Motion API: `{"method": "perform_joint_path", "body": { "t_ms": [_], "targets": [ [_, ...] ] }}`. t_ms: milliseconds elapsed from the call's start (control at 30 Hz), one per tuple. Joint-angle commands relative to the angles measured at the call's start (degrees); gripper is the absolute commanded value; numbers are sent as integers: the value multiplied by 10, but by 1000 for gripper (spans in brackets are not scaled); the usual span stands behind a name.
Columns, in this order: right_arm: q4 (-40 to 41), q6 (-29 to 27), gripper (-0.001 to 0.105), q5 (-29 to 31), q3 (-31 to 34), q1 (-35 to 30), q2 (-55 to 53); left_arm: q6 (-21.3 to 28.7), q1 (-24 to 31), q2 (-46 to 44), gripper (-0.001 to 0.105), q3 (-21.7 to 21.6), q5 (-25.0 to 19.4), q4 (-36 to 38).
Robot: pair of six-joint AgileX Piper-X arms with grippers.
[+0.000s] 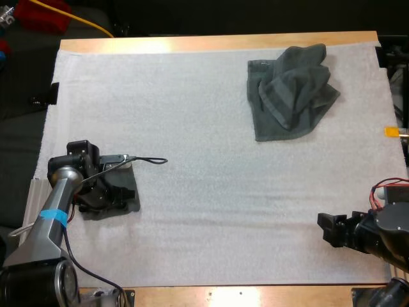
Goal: Pick towel from pile, fold and stack
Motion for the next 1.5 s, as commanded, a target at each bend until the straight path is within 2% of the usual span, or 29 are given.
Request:
{"method": "perform_joint_path", "body": {
  "t_ms": [0, 100, 267, 400, 633, 867, 1067, 1167, 1467],
  "targets": [
    [1, -1, 70, -1, -4, 1, 0, -1, 0, 1, 65, -5, 14, 16],
    [1, -1, 70, -1, -4, 1, 0, 12, 0, -15, 65, -50, 30, 56],
    [1, -1, 70, -1, -4, 1, 0, 15, 0, -70, 65, -121, 30, 94],
    [1, -1, 70, -1, -4, 1, 0, 15, 0, -119, 65, -151, 52, 107],
    [1, -1, 70, -1, -4, 1, 0, 1, 0, -211, 65, -155, 128, 108],
    [1, -1, 70, -1, -4, 1, 0, 1, -5, -285, 65, -155, 158, 143],
    [-31, -40, 70, 0, -4, 1, 0, 1, -65, -339, 65, -155, 158, 151],
    [-48, -41, 70, 23, -4, 1, 0, -2, -94, -351, 65, -155, 158, 151],
    [-68, -103, 70, 43, -4, -15, 26, -6, -112, -356, 65, -155, 158, 159]
  ]
}}
